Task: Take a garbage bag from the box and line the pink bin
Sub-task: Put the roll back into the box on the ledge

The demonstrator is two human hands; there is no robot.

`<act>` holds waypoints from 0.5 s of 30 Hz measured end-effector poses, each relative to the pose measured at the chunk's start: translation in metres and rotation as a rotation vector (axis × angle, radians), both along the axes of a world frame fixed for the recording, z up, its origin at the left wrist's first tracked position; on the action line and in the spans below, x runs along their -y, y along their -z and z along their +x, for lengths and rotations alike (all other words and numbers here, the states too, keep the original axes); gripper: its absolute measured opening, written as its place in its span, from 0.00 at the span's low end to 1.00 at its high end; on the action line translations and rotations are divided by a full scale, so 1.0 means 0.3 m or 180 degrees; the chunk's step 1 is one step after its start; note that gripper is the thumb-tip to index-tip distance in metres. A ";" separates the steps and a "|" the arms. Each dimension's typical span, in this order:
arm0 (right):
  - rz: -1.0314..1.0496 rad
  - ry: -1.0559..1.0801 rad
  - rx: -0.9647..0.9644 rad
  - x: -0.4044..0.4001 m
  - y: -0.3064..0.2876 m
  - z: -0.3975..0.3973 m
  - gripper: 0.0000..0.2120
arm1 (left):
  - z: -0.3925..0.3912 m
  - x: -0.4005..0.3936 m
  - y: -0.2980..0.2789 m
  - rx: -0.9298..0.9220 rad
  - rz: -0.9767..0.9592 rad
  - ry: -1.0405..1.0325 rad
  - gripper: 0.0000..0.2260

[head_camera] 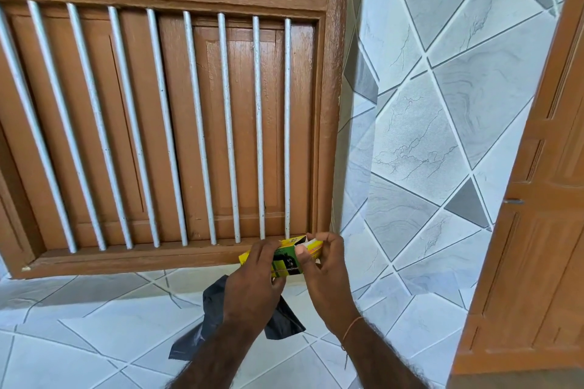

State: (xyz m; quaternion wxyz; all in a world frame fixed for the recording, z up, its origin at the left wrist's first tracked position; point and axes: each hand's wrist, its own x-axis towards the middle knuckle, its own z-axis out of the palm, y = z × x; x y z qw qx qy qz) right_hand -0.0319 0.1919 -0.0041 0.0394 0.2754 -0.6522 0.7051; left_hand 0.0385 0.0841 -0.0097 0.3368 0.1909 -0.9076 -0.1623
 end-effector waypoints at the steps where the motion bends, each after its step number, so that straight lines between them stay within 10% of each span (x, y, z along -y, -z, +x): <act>1: 0.0040 0.0024 0.0011 -0.001 0.002 -0.002 0.16 | 0.000 0.000 0.000 0.0005 -0.0015 0.0005 0.25; 15: 0.0475 0.0262 -0.0358 -0.008 0.014 -0.012 0.19 | -0.013 0.004 0.000 0.0015 -0.0267 0.0017 0.25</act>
